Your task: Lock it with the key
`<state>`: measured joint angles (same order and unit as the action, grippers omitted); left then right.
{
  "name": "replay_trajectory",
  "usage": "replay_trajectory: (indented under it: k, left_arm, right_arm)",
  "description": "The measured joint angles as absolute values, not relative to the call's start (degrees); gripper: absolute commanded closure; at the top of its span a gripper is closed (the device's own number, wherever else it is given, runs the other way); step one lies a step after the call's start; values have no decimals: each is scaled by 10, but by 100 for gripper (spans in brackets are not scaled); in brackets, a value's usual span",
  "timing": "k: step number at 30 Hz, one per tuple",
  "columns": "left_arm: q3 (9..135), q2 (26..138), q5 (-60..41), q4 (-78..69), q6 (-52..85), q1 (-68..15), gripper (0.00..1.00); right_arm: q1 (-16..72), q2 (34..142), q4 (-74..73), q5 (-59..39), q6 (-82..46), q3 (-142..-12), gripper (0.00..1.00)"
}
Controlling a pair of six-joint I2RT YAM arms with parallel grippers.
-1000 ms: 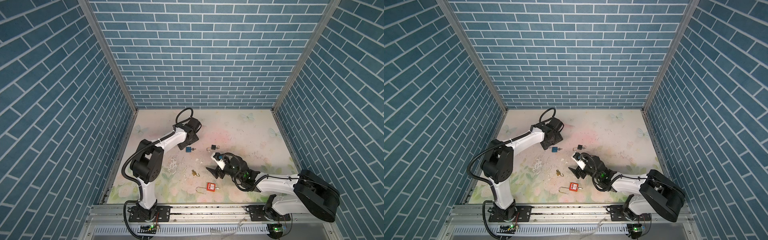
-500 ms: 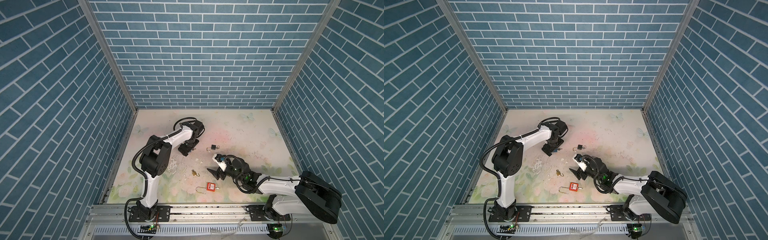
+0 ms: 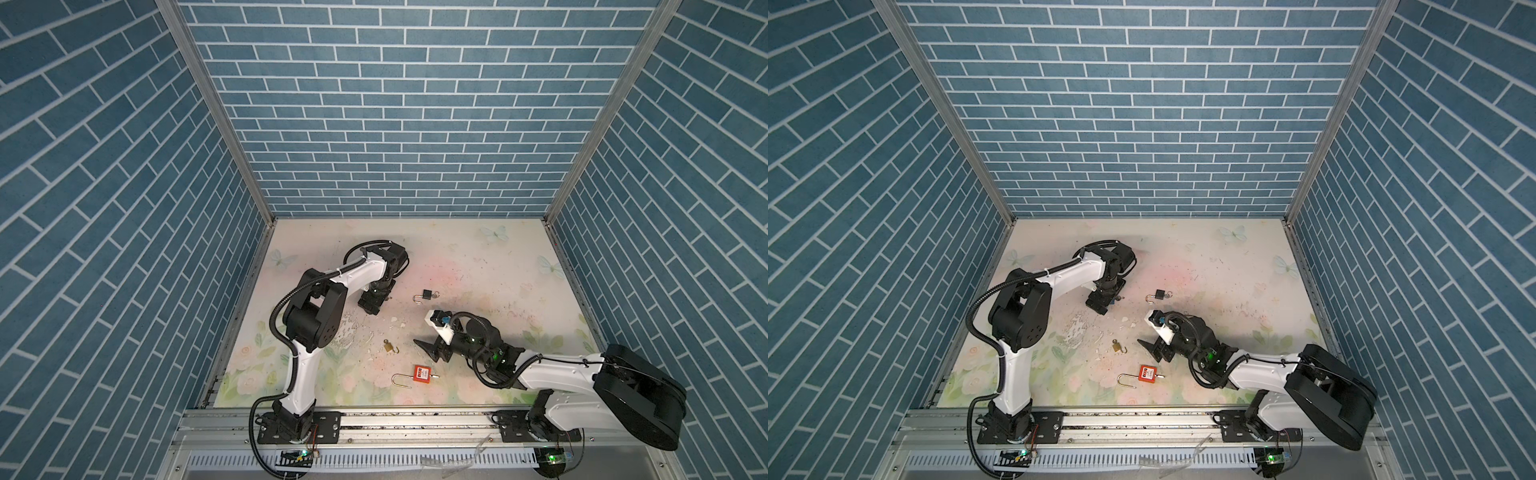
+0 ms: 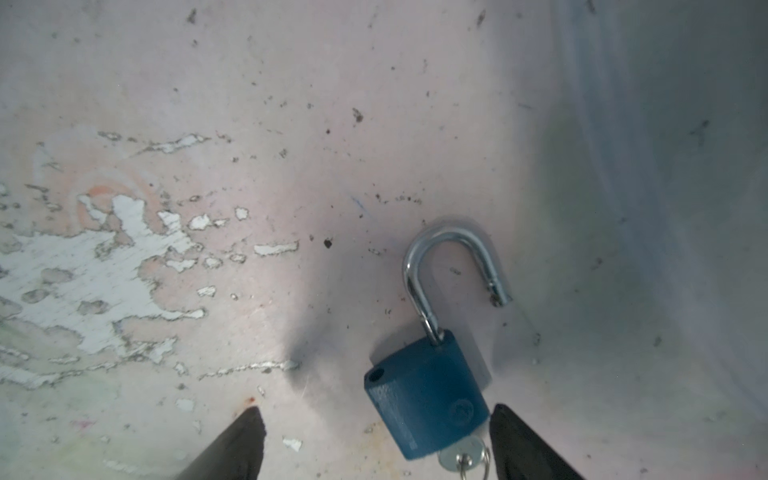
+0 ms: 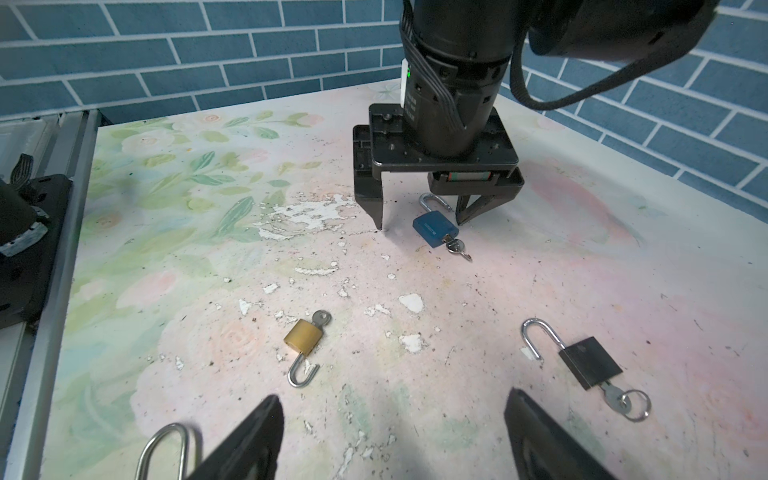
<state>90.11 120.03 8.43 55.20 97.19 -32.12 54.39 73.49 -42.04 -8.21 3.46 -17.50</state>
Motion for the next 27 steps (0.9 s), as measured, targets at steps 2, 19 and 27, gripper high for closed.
replay_trajectory:
  k: [2,19,27]
  left_arm:
    - [908,1212,88,553,974,-320,14]
    - [955,1251,72,566,959,-314,28]
    - [949,1248,61,547,951,-314,55]
  right_arm:
    - [544,729,-421,-85,35,-173,16]
    - [545,720,-427,-87,35,-173,16]
    - [545,720,-427,-82,35,-173,16]
